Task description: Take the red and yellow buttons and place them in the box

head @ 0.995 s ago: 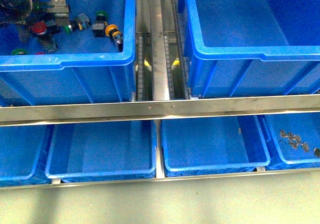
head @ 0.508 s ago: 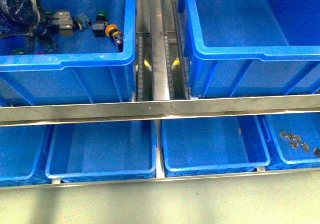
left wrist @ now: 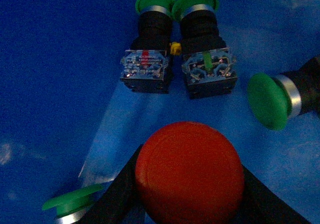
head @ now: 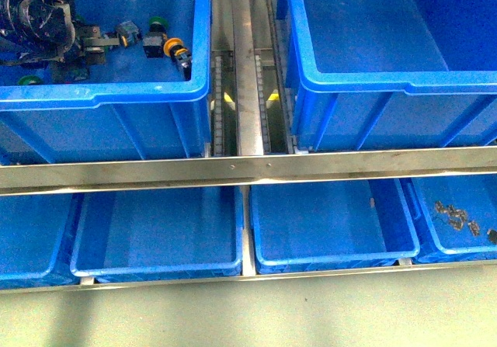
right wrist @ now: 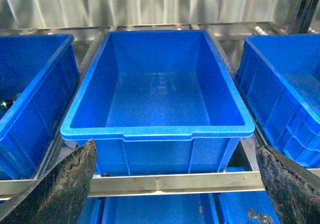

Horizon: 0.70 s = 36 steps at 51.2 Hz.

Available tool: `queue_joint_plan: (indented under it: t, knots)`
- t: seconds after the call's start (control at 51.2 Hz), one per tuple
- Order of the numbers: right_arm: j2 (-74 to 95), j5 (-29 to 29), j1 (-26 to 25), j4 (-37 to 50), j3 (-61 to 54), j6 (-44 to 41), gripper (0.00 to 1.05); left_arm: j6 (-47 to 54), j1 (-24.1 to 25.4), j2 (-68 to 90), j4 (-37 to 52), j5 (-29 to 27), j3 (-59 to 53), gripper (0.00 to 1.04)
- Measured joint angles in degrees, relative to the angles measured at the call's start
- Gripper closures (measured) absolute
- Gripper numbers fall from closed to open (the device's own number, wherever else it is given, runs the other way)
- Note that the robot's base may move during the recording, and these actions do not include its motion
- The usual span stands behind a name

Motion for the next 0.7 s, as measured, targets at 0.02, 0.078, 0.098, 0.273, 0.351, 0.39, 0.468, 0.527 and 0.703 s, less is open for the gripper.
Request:
queue_joint_plan:
  t: [0.02,0.078,0.098,0.273,0.351,0.39,0.468,0.527,0.703]
  knots:
    - [0.00,0.00,0.00,0.00,0.00,0.00,0.07,-0.02,0.00,-0.02,0.31,0.11,-0.13,0.74]
    - [0.00,0.02,0.00,0.00,0.00,0.00,0.07,-0.02,0.00,-0.33,1.55,0.11,-1.07,0.74]
    - [0.00,0.02,0.00,0.00,0.00,0.00,0.07,-0.04,0.00,-0.46,1.75,0.13,-1.36,0.74]
    - [0.00,0.00,0.00,0.00,0.00,0.00,0.07,-1.09,0.28,-4.09,5.11,1.20,-7.43,0.74]
    - [0.00,0.00,0.00,0.00,0.00,0.00,0.07,-1.73,0.48,-7.82,7.82,2.25,-11.63,0.74]
    - [0.00,0.00,0.00,0.02,0.00,0.00,0.07,-2.16,0.59,-9.86,8.94,3.17,-13.68,0.74]
    - [0.00,0.02,0.00,0.00,0.00,0.00,0.07,-2.75,0.79,-14.47,11.23,4.68,-18.01,0.74]
    - [0.00,0.00,0.00,0.00,0.00,0.00,0.07,-3.28,0.94,-18.73,12.70,6.01,-21.68,0.74]
    - [0.00,0.00,0.00,0.00,0.00,0.00,0.07,-5.44,1.42,-34.56,14.82,11.91,-35.58,0.74]
